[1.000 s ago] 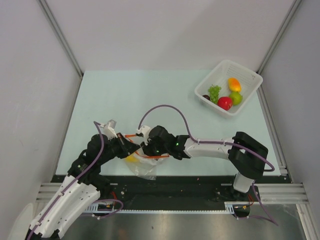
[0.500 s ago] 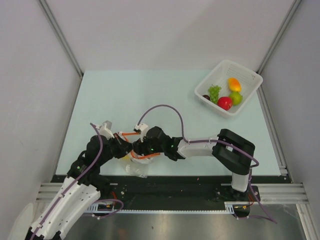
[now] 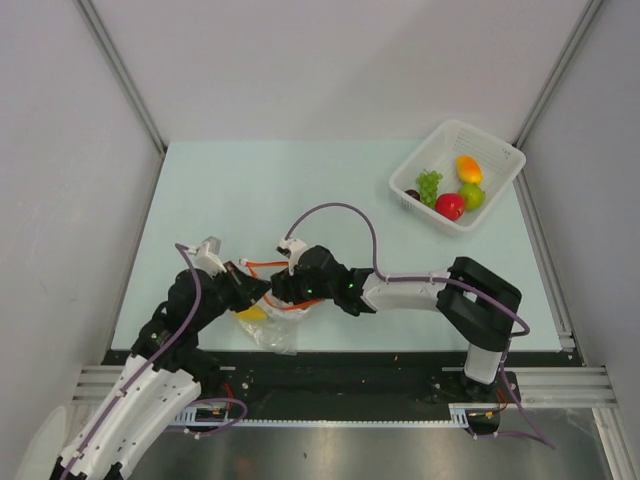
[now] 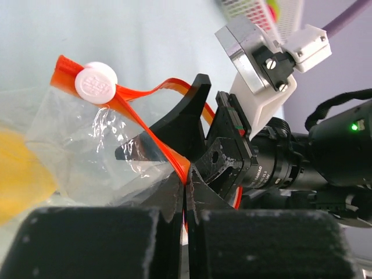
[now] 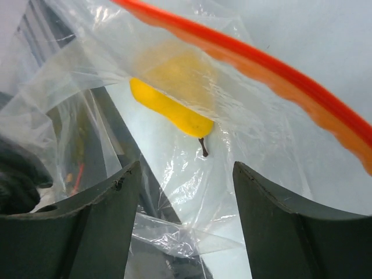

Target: Open the zip-top bag and remove the fake food

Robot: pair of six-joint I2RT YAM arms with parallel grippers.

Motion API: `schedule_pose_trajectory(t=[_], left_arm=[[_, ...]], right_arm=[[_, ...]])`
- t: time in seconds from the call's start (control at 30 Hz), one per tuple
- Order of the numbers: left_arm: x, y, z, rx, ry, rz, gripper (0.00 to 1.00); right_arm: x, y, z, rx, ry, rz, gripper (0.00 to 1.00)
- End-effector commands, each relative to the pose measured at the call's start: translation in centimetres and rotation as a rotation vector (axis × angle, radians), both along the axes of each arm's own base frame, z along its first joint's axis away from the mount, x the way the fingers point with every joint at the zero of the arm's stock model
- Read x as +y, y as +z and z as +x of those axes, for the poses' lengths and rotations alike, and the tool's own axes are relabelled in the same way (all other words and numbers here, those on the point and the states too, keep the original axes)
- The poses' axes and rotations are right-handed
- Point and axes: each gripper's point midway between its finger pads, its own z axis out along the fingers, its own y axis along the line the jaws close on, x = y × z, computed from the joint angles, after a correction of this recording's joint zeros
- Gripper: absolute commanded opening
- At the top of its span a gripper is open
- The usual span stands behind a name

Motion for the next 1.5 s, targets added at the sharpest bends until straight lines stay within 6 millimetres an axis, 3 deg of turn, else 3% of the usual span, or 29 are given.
schedule_pose_trajectory(t=[0.0, 0.07, 0.1, 0.13, 0.17, 0.27, 0.3, 0.33, 0.43, 0.53, 0.6, 0.67, 0.83, 1.07, 1.13, 1.3, 1.47], left_arm=[[-3.2, 6.2, -2.3, -0.13, -0.216, -0.138, 0.01], [-2.8, 5.2, -2.2, -0.099, -0.194, -0.109, 0.13], [-2.4, 4.7, -1.9, -0.087, -0.165, -0.09, 0.29], [-1.9, 4.4, -1.7, -0.077, -0.136, -0.075, 0.36], [-1.2, 3.8, -1.8, -0.043, -0.103, -0.051, 0.49], [1.9, 3.2, -1.2, -0.028, 0.062, 0.035, 0.65], [3.0, 3.1, -1.0, -0.035, 0.116, 0.066, 0.66], [4.7, 3.0, -0.4, -0.039, 0.209, 0.107, 0.65], [8.1, 2.1, -0.2, 0.004, 0.383, 0.182, 0.47], [10.3, -0.3, -0.6, 0.114, 0.488, 0.287, 0.35], [11.3, -1.8, -0.7, 0.194, 0.564, 0.333, 0.16], [11.7, -2.0, -0.4, 0.203, 0.596, 0.348, 0.08], [11.4, -3.5, 0.7, 0.233, 0.647, 0.344, 0.11], [10.2, -9.5, 1.0, 0.315, 0.615, 0.362, 0.09], [9.7, -10.4, 1.4, 0.312, 0.602, 0.347, 0.09], [7.5, -10.7, 2.7, 0.249, 0.508, 0.276, 0.08], [5.9, -12.4, 2.0, 0.284, 0.427, 0.236, 0.04]], right_arm=[[-0.8, 4.6, 2.3, -0.064, -0.089, 0.052, 0.69], [-0.9, 4.6, 2.1, -0.053, -0.077, 0.051, 0.69], [-0.9, 4.4, 2.2, -0.045, -0.07, 0.048, 0.69], [-0.9, 4.2, 2.2, -0.043, -0.066, 0.049, 0.69], [-0.9, 3.9, 2.2, -0.04, -0.059, 0.045, 0.69], [-0.9, 3.1, 2.4, -0.016, -0.061, 0.038, 0.68], [-0.9, 3.0, 2.5, -0.014, -0.061, 0.037, 0.68], [-0.9, 2.7, 2.6, -0.008, -0.065, 0.034, 0.67], [-1.0, 2.4, 2.8, -0.007, -0.061, 0.034, 0.67], [-1.1, 2.6, 3.0, -0.014, -0.061, 0.031, 0.66], [-1.1, 2.7, 2.9, -0.017, -0.049, 0.034, 0.67], [-0.9, 2.9, 2.5, -0.012, -0.014, 0.051, 0.66], [-0.3, 2.8, 2.0, -0.005, 0.019, 0.072, 0.67], [0.0, 2.7, 1.9, 0.01, 0.036, 0.092, 0.67], [0.2, 2.5, 1.7, 0.021, 0.048, 0.101, 0.68], [0.8, 1.4, 1.5, 0.047, 0.068, 0.111, 0.69], [1.1, -0.2, 1.2, 0.077, 0.081, 0.103, 0.71]])
